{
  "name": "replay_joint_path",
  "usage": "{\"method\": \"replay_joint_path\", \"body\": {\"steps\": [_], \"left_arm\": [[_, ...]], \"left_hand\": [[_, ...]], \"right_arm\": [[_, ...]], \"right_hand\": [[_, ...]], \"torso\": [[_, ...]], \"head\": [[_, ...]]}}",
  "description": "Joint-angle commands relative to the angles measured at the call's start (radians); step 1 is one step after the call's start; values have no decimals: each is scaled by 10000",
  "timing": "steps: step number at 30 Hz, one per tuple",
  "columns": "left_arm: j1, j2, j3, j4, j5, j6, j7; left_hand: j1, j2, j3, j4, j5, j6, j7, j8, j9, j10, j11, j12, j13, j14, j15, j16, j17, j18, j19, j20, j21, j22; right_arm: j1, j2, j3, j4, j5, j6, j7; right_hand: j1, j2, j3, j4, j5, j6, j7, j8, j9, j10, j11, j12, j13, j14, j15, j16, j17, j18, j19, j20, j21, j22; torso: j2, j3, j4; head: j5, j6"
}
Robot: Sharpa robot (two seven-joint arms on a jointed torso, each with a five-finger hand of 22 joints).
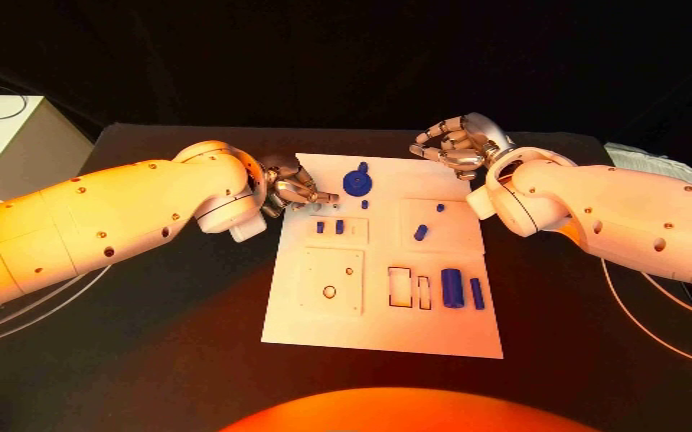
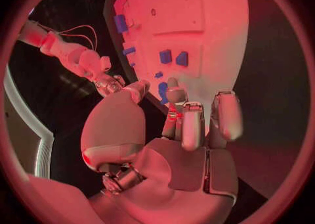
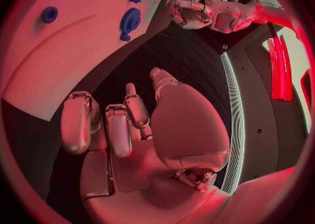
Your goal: Assemble the parts on the task board
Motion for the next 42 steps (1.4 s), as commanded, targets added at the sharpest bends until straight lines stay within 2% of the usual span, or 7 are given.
{"method": "replay_joint_path", "body": {"steps": [1,4,9,20,30,39,42], "left_arm": [[4,-38,37,30,1214,-1359,1797],[4,-5,51,1,1188,-1778,2813],[-39,201,24,-63,68,-2126,4254],[-345,1064,-248,-691,-3659,-2484,5645],[-462,1830,-432,-1548,-5717,-2111,5443],[-475,2227,-487,-1966,-6495,-1745,5070],[-475,2319,-493,-2054,-6683,-1468,4864]], "left_hand": [[822,-11,42,-73,117,-843,339,-183,-19,-1442,322,-995,-1323,-6,300,-784,206,485,-1130,194,-1067,-1454],[2497,-40,654,-332,159,-1924,882,-564,-469,-2844,838,-1321,-1624,-1925,809,-2545,-2308,1079,-3634,685,-3603,-4429],[3787,-176,1676,-869,95,-2358,1142,-821,-1041,-4070,1140,-2433,-2568,-4191,1097,-4211,-4621,1171,-4403,974,-4540,-5069],[4326,-410,2411,-1930,-16,-1816,1151,-1181,-2448,-3965,1234,-3680,-4230,-4615,1162,-3950,-5317,1200,-4685,1051,-4115,-4597],[4011,-678,2363,-2093,-20,-1667,1021,-1385,-2987,-4302,1286,-4090,-4743,-4591,1213,-3531,-5487,1197,-4777,1100,-3913,-4387],[3944,-745,2283,-2174,-41,-1644,932,-1463,-3190,-4521,1299,-4219,-4941,-4537,1230,-3318,-5604,1206,-4753,1139,-3874,-4343],[3931,-744,2268,-2193,-44,-1594,891,-1472,-3246,-4573,1289,-4237,-4990,-4506,1222,-3231,-5621,1209,-4733,1139,-3849,-4324]], "right_arm": [[-5,4,1,-21,-12,37,99],[-4,6,1,-50,-12,34,102],[-4,18,1,-85,-12,30,116],[-3,77,0,-132,-26,57,158],[-3,111,0,-140,29,20,261],[-3,161,-1,-182,239,-192,582],[-2,175,-1,-193,338,-242,683]], "right_hand": [[-115,-8,-37,30,21,-61,22,45,8,-75,-16,-31,-11,623,33,-48,1193,134,-35,28,-48,637],[-137,8,-37,30,23,-67,23,47,7,-85,-16,-40,-24,618,34,-59,1175,139,-44,29,-75,621],[-138,12,-36,27,25,-67,23,48,8,-86,-16,-39,-24,615,34,-64,1166,140,-46,29,-81,618],[-112,32,-5,-6,55,-76,21,69,10,-591,-19,-531,-547,543,36,-194,959,203,-160,33,-398,428],[-60,-15,152,-8,75,-179,7,197,14,-2060,-39,-2461,-2640,247,15,-774,203,425,-589,20,-1687,-325],[22,-98,592,-9,83,-349,105,341,17,-3481,65,-4794,-5194,-1321,132,-3610,-2828,1287,-2665,127,-7613,-3992],[3,-183,792,-20,77,-480,182,431,21,-3633,158,-5307,-5870,-2129,232,-5228,-4210,1294,-2866,242,-8379,-4612]], "torso": [[-2,7,-3],[-2,6,13],[6,-1,12],[6,-6,1],[11,-7,7],[9,-6,3],[7,-4,10]], "head": [[-25,30],[-54,50],[-92,103],[-174,238],[-217,297],[-229,312],[-229,316]]}}
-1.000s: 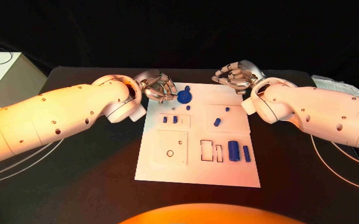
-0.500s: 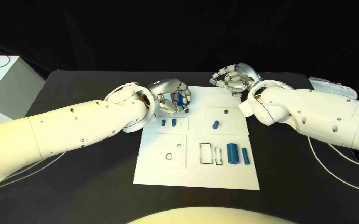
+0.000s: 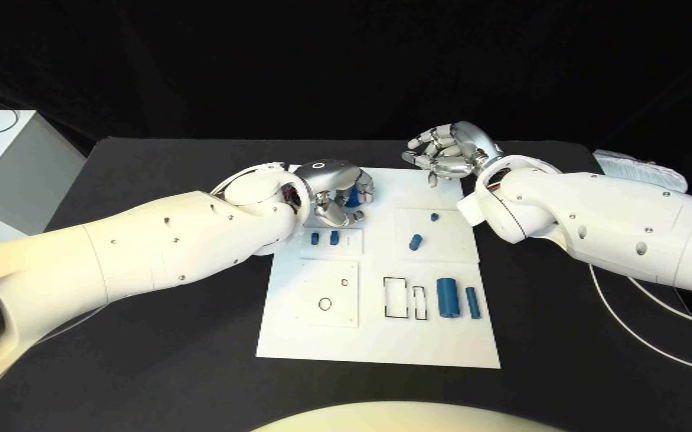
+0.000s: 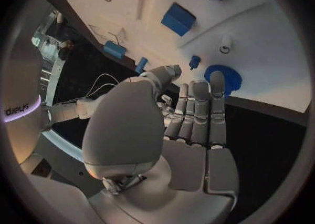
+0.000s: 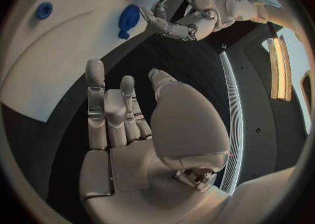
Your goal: Assemble the parts on the task board
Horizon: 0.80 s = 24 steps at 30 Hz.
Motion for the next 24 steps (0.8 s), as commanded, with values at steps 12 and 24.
{"method": "replay_joint_path", "body": {"steps": [12,24], "left_arm": [[-5,395,-17,-397,-1045,1175,-675],[-10,581,-35,-625,-1080,1218,-653]], "left_hand": [[-18,62,138,-161,-26,491,-175,-252,-413,-85,-57,-83,-321,176,-32,496,-145,145,84,-25,199,157],[-26,162,394,-269,-60,766,-178,-593,-731,289,-97,-181,-644,581,-70,1023,88,133,199,-72,481,396]], "right_arm": [[-2,47,0,-8,323,-135,555],[-2,64,0,5,341,-95,565]], "right_hand": [[-133,-324,678,-26,38,-340,126,500,58,-211,82,-1463,-2128,-424,140,-4109,-2011,114,344,146,-2294,-2469],[-147,-348,744,-32,43,-388,138,530,47,-187,95,-1560,-2327,-331,153,-4424,-2002,114,445,154,-2480,-2737]], "torso": [[5,-3,0],[-9,6,4]], "head": [[5,-16],[7,-37]]}}
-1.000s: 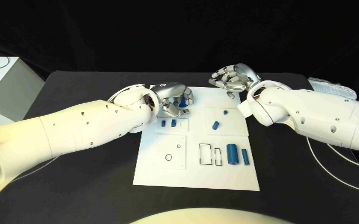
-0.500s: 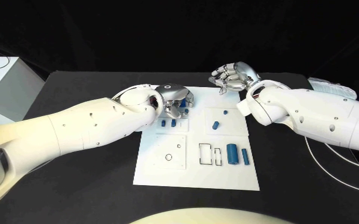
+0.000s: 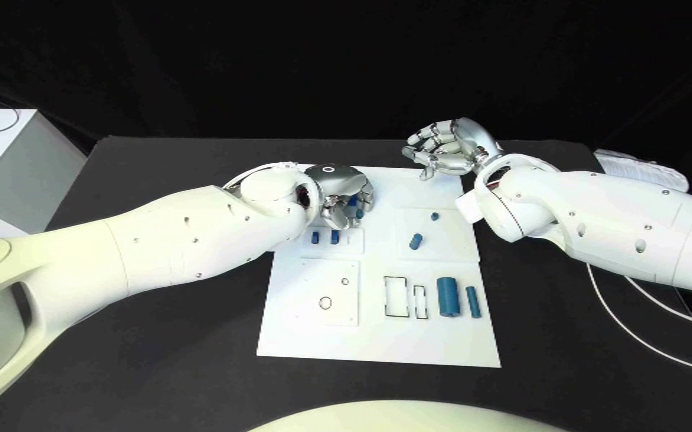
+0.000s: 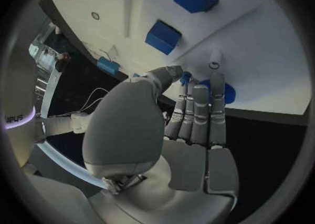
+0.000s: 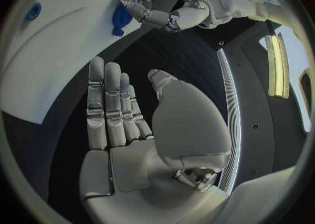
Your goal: Assemble the parts on the task board
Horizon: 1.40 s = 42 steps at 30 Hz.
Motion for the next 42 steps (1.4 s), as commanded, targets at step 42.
{"method": "replay_joint_path", "body": {"steps": [42], "left_arm": [[-24,-472,84,518,577,-714,256]], "left_hand": [[80,714,455,-734,-367,1892,-86,-458,-29,2874,-449,-903,-732,2498,-425,1645,2435,-374,2333,-352,2148,2474]], "right_arm": [[-3,-1,1,25,24,192,123]], "right_hand": [[-27,-105,85,7,41,-82,18,68,-9,69,-21,-88,-96,108,34,-212,18,115,138,0,-129,-147]], "torso": [[-11,-15,6]], "head": [[-3,-28]]}}
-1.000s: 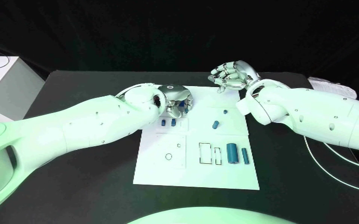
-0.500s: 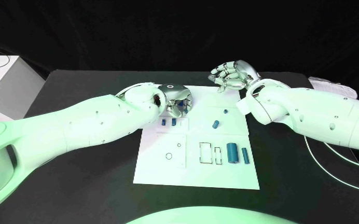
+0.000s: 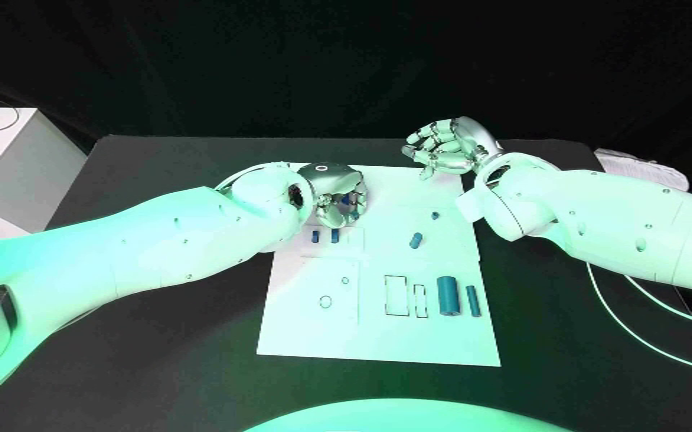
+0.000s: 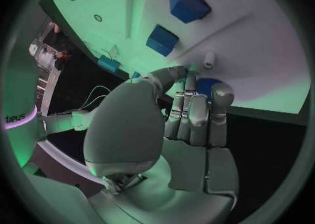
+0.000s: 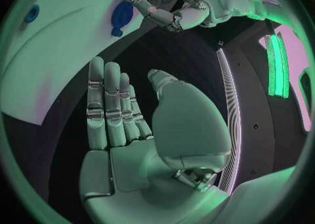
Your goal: Assemble the parts on the task board
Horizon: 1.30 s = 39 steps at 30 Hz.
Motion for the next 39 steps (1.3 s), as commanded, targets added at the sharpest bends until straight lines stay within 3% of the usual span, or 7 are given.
{"method": "replay_joint_path", "body": {"steps": [1,9,14,22,28,39], "left_arm": [[4,-146,102,259,489,-315,200],[9,-736,522,961,1043,112,68],[13,-1123,656,1244,1330,456,8],[15,-1560,708,1246,1450,908,-89],[14,-1639,709,1156,1242,950,-120],[12,-1675,703,1030,1043,1041,-192]], "left_hand": [[-59,52,-3,-55,4,70,-16,-31,10,74,6,-29,11,67,-12,57,23,-187,94,-6,57,21],[-181,-5,-60,-46,-4,133,-19,-76,30,135,4,-121,4,80,-4,64,-18,-186,88,1,50,10],[-225,-12,-81,-35,-7,160,-26,-90,40,163,-2,-157,2,99,-6,76,7,-189,99,4,54,21],[-253,-19,-96,-27,-7,175,-30,-99,46,179,-5,-179,0,96,-6,76,-4,-189,93,6,47,17],[-255,-19,-97,-27,-7,176,-30,-100,47,181,-6,-181,0,100,-6,78,5,-188,90,6,44,14],[-259,-20,-100,-28,-6,182,-34,-103,49,189,-9,-189,0,98,-7,77,0,-191,100,6,51,25]], "right_arm": [[-3,-2,1,9,-13,155,110],[-6,-59,1,10,-14,116,133],[-9,-70,1,10,-14,73,164],[-12,-104,0,2,-14,30,176],[-15,-99,0,-3,-14,40,173],[-19,-104,-1,-6,-14,45,157]], "right_hand": [[-27,-106,59,-23,42,-63,37,31,-4,49,-37,-48,-9,73,-4,-34,16,119,72,-3,-52,-9],[-28,-104,66,-26,43,-66,38,36,-4,47,-36,-53,-25,78,-2,-65,20,118,79,-1,-71,-37],[-28,-104,66,-26,43,-66,38,36,-4,47,-36,-53,-25,78,-2,-65,20,118,79,-1,-71,-37],[-26,-105,70,-30,45,-67,38,39,-5,45,-35,-55,-34,81,-2,-81,23,118,84,0,-81,-51],[-26,-105,70,-30,45,-67,38,39,-5,45,-35,-55,-34,81,-2,-81,23,118,84,0,-81,-51],[-20,-109,79,-37,47,-69,38,47,-5,45,-35,-58,-53,92,-2,-116,31,119,97,1,-103,-85]], "torso": [[-7,-10,3],[-17,-12,10],[-10,-6,14],[-6,-3,13],[-1,-14,4],[5,11,-2]], "head": [[-8,15],[17,45],[16,58],[25,45],[46,33],[51,6]]}}
